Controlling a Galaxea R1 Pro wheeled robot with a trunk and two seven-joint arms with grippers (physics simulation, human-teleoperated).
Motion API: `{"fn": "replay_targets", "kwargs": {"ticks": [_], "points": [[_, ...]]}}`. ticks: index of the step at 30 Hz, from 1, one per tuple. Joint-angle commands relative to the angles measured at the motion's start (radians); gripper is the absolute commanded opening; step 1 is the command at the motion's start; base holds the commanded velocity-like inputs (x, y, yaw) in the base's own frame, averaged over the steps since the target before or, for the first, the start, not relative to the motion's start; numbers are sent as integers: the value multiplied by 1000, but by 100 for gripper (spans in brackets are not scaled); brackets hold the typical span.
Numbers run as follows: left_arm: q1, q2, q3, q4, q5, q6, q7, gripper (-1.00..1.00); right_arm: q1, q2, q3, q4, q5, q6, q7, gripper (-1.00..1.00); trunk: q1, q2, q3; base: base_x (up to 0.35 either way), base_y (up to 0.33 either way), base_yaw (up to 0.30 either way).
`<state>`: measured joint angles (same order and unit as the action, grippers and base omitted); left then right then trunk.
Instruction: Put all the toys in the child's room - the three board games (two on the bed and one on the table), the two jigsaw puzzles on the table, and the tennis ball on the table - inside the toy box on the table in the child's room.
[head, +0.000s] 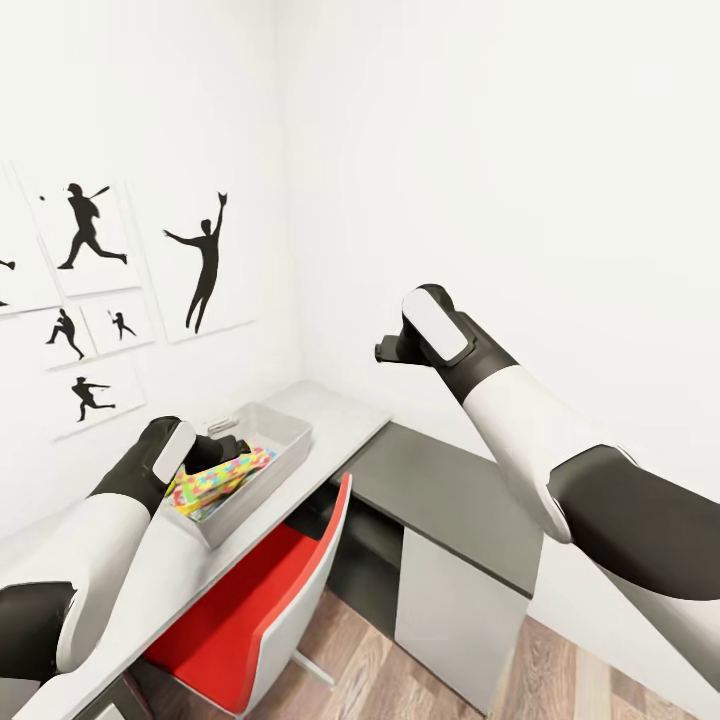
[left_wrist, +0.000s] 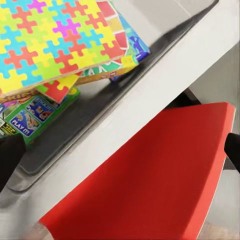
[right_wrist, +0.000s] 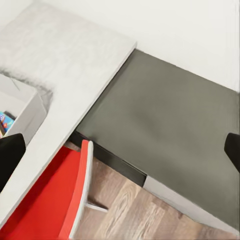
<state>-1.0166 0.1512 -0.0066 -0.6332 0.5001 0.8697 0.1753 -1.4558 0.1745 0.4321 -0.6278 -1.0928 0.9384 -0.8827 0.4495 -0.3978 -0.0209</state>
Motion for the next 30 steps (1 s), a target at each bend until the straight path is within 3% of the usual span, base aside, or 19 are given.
{"fn": "replay_targets", "kwargs": {"ticks": [1,11,30], "points": [[0,1,-1,-2,11,4,9,100,-1,0,3,0,-10,0,-10,100,0,-2,-2,-107,85,-282],[0,1,-1,-2,11,3,8,100,0,0,2,2,-10,1,-10,100,0,-2,-2,-196,153,-283],[0,1,-1,-2,11,3,9,100,0,0,2,3,-10,2,-10,100,0,-2,-2,-58,27,-283]]}}
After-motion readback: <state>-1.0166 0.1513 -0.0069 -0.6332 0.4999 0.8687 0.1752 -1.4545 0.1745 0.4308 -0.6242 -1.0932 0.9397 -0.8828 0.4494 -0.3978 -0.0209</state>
